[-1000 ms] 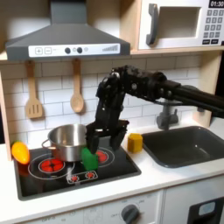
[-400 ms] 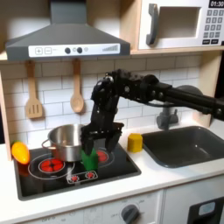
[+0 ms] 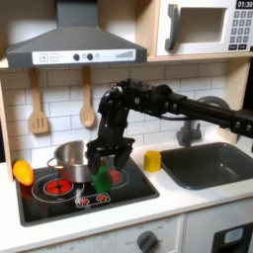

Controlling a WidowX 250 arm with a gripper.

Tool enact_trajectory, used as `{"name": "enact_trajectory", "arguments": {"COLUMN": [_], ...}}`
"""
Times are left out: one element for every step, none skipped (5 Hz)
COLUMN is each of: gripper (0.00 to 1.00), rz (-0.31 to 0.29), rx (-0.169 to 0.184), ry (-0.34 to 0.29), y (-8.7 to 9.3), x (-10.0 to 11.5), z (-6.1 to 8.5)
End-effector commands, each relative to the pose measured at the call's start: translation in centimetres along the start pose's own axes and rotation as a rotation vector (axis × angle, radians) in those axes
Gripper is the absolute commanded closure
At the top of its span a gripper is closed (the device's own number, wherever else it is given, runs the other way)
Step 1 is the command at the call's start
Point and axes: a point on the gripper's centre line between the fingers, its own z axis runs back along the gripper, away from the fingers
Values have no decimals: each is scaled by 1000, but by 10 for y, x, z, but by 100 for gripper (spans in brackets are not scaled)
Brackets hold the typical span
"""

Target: Reach green block

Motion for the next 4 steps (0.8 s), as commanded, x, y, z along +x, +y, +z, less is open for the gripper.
{"name": "enact_trajectory", "arguments": {"gripper": [0,0,0,0], "rz": [-11,-25,-56,-98], "rx": [-12,-21,-32,-25], "ry": [9,10,8,-2], "y": [-1,-4,-8,-9], "x": [5,8,9,11], "z": [-8,-12,-14,-13]}}
